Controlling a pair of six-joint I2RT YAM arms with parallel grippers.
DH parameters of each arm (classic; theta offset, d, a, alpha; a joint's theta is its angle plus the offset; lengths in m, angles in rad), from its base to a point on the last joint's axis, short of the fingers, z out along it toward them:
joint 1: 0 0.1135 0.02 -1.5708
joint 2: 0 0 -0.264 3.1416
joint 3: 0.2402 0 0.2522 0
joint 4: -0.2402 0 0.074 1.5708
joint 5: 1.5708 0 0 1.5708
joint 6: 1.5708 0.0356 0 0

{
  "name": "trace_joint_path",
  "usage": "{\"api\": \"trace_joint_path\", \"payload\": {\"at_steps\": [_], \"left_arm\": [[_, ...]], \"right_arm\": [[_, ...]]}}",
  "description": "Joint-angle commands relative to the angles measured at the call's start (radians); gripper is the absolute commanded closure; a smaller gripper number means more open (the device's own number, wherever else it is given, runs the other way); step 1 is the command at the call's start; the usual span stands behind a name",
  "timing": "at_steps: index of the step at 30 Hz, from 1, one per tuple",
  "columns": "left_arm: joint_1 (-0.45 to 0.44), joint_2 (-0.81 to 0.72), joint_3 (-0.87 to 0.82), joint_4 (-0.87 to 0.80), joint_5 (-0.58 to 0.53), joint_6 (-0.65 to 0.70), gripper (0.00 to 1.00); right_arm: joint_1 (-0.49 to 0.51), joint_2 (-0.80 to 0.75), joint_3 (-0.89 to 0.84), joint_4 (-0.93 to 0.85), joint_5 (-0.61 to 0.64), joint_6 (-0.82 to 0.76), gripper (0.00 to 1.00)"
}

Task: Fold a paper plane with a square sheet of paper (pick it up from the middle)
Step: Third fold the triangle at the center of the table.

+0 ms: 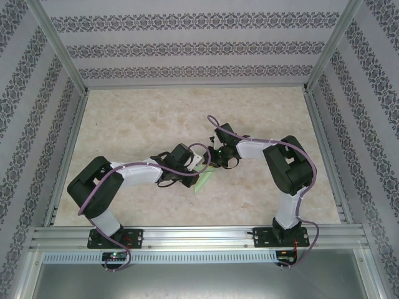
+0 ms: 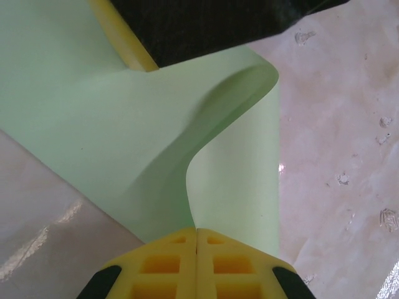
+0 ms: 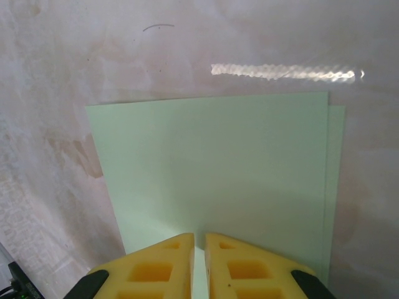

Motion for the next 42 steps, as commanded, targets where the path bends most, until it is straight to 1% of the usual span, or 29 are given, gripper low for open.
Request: {"api": "trace_joint_path", "payload": {"at_steps": [1, 7, 12, 20, 35, 39, 42], "left_arm": [[0.011, -0.001, 0.008, 0.030, 0.011, -0.017, 1.00], [0.011, -0.012, -0.018, 0.055, 0.022, -0.049, 1.00], [0.011, -0.007, -0.009, 0.029, 0.002, -0.049, 1.00], [0.011, -0.034, -0.060, 0.073, -0.020, -0.096, 1.00], [0.011, -0.017, -0.016, 0.069, -0.009, -0.042, 1.00], [0.011, -0.020, -0.031, 0.085, -0.019, -0.048, 1.00], [0.011, 0.004, -0.015, 0.050, -0.038, -0.039, 1.00]], "right_arm": [[0.010, 0.011, -0.006, -0.013, 0.034, 0.012, 0.86], [0.010, 0.009, -0.011, -0.005, 0.034, 0.018, 0.86], [0.010, 0.012, -0.011, -0.001, 0.032, 0.022, 0.86], [0.010, 0.014, -0.024, 0.018, 0.037, 0.037, 0.86], [0.011, 0.014, -0.027, 0.019, 0.034, 0.038, 0.86], [0.010, 0.014, -0.030, 0.021, 0.034, 0.040, 0.86], [0.010, 0.013, -0.031, 0.020, 0.036, 0.040, 0.86]]}}
